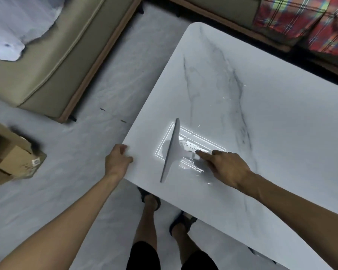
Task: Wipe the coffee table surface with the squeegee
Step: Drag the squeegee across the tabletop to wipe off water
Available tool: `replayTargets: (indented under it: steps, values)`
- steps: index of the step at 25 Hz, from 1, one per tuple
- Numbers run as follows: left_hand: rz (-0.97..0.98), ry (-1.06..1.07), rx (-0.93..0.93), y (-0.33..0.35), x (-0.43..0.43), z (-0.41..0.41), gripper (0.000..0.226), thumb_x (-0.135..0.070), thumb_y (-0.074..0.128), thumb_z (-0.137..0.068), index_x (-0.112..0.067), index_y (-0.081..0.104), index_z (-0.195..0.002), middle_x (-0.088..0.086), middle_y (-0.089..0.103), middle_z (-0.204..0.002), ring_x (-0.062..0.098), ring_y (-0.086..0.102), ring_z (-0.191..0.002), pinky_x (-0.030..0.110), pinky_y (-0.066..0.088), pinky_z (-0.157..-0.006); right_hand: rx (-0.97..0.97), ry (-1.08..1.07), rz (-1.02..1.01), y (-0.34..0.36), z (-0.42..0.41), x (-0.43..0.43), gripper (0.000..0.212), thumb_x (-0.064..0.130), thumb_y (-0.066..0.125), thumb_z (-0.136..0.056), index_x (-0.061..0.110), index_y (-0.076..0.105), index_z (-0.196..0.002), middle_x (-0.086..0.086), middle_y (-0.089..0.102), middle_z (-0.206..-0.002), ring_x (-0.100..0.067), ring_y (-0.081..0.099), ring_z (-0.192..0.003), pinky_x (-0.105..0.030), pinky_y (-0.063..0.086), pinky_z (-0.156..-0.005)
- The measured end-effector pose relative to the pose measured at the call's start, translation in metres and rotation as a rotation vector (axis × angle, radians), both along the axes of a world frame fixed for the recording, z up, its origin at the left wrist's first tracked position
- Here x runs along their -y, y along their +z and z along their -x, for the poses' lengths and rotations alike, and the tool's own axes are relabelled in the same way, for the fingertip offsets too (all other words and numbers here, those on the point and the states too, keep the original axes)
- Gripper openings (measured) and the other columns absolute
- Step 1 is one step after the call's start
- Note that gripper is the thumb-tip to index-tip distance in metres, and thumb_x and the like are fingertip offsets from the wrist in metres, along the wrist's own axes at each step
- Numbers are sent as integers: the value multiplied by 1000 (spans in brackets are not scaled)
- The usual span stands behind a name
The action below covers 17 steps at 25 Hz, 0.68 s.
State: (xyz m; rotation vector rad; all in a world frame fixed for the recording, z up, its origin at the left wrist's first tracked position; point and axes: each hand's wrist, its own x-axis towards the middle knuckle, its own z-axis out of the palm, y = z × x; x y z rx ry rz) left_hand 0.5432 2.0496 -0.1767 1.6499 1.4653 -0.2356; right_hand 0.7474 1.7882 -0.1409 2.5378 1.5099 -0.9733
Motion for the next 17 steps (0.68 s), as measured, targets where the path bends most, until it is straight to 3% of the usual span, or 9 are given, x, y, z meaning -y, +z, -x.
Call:
replayTargets:
  steps: [3,6,9,13,15,17]
  values:
    - [-57,75,111,15,10,7,30,7,75,-72,-10,65,-94,2,63,-83,17,58,-75,17,46,-66,57,-68,34,19,-10,41,42,41,25,-101,50,27,-143,9,54,-91,-27,62,-81,-31,37,-60]
    - [-128,148,138,24,8,19,17,8,72,-75,-5,67,-85,2,62,-68,16,60,-67,16,50,-67,24,-19,-64,24,13,16,41,42,25,-101,51,27,-141,12,48,-86,-26,62,-81,-30,33,-59]
    - [-218,255,120,20,-4,41,14,3,56,-88,-5,67,-87,2,64,-68,17,63,-66,10,49,-56,-99,100,-155,7,65,-56,42,40,28,-101,49,27,-143,4,58,-99,-30,62,-85,-32,35,-62]
    - [-285,191,18,7,-18,70,19,-16,47,-96,-10,65,-100,4,68,-84,19,60,-80,25,43,-75,-119,226,-122,-17,119,-126,45,34,31,-102,41,31,-146,-4,60,-111,-33,62,-92,-35,38,-67]
    - [-263,118,8,1,-19,77,17,-7,55,-91,-11,64,-104,4,64,-91,19,58,-85,23,44,-76,-100,209,-111,-24,118,-126,45,33,32,-101,42,32,-145,-4,61,-110,-33,62,-93,-33,35,-66]
    - [-213,103,65,-4,-14,79,25,9,61,-83,-9,66,-100,5,61,-86,14,57,-74,9,46,-66,-78,166,-102,-22,100,-102,43,35,32,-101,46,33,-143,-1,61,-104,-32,63,-92,-32,34,-65]
